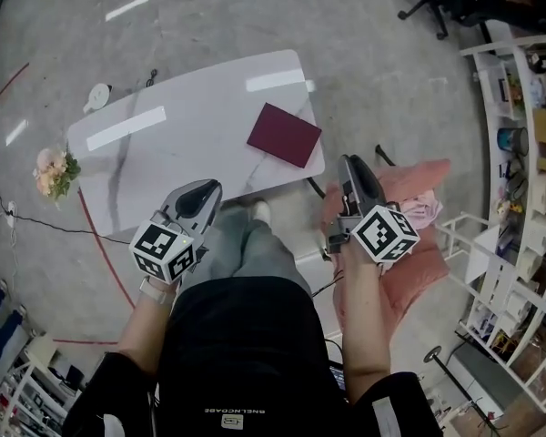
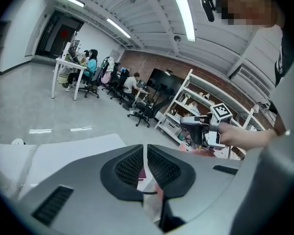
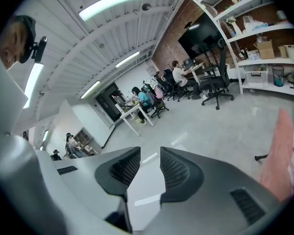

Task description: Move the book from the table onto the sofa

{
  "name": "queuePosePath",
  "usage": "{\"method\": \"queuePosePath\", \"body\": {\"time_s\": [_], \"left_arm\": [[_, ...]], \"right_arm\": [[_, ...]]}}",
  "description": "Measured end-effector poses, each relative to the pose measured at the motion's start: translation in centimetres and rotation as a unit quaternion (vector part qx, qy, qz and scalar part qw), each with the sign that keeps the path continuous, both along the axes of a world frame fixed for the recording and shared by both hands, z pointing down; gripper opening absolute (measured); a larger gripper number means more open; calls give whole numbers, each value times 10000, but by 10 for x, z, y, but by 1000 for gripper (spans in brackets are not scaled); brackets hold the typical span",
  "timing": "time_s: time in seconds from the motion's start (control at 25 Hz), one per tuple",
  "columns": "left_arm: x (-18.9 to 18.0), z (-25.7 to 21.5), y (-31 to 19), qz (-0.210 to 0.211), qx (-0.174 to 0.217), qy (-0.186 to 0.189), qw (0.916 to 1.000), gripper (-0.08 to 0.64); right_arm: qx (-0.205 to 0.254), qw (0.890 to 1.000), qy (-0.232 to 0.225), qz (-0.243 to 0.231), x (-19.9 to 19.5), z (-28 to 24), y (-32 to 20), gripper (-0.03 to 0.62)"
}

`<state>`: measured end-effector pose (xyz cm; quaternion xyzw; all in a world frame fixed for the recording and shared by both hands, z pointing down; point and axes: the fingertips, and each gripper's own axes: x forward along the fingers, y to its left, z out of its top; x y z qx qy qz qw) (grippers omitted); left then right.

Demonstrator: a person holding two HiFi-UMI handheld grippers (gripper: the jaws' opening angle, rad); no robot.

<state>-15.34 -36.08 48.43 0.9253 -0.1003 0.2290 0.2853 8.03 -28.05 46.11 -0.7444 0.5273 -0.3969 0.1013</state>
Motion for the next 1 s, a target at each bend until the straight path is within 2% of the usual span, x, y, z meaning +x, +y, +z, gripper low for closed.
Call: {"method": "queuePosePath", "body": {"time_s": [0.32, 0.64, 1.0], "left_arm": [[8, 49, -14, 162, -206, -208, 9994, 17], [12, 94, -32, 226, -317, -355, 9986, 18], [24, 153, -31, 382, -501, -600, 9962, 39]], "right_arm": [[-326, 9990, -92, 287, 10, 51, -16, 186], [-609, 9964, -322, 488, 12, 111, -25, 207], [-957, 9918, -478, 693, 20, 177, -20, 224]]}}
